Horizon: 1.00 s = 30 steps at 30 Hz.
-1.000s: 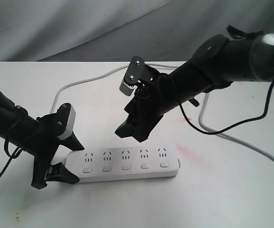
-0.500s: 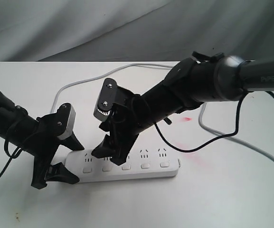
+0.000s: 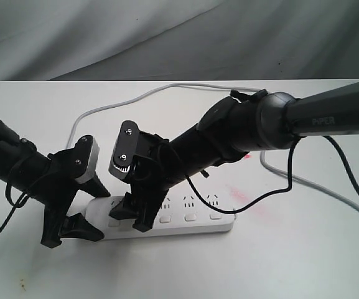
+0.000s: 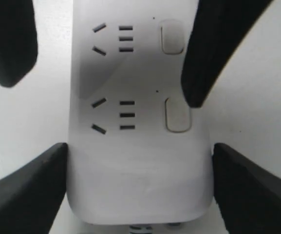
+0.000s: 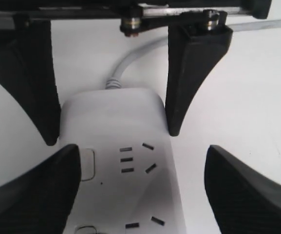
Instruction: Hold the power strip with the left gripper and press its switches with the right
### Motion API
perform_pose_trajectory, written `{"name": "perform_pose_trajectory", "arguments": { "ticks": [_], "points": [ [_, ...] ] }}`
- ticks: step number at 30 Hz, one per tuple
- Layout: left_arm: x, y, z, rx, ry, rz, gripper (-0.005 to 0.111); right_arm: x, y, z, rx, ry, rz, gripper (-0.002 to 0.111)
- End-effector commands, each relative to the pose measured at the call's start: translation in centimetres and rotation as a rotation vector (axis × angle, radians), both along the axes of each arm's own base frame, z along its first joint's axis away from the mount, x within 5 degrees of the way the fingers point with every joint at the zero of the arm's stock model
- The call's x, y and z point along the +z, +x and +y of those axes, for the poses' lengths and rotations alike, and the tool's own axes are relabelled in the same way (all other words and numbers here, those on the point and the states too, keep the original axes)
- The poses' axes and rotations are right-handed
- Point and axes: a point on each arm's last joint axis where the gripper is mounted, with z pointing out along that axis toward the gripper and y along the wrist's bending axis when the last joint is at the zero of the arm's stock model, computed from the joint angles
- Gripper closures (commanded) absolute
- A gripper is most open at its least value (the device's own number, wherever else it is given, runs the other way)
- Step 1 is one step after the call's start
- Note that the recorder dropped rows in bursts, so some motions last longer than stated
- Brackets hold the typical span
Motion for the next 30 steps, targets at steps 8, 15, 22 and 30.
{"name": "perform_pose_trajectory", "arguments": {
  "ticks": [8,15,22,30],
  "points": [
    [0.1,0.1,-0.2,-0.005,-0.005,-0.006,0.064,0.0,-0.1,1.0,-0.012,0.025,-0.042,0.042],
    [0.1,0.1,-0.2,-0.005,-0.005,-0.006,0.064,-1.3,-0.1,1.0,-0.021,0.008,-0.017,0.042],
    [0.1,0.1,-0.2,-0.005,-0.005,-0.006,0.064,-1.4,0.0,1.0,-0.026,0.005,-0.022,0.042],
    [0.1,0.1,-0.2,-0.005,-0.005,-0.006,0.064,-2.5,0.0,0.9,-0.026,-0.027,-0.001,0.042]
  ]
}}
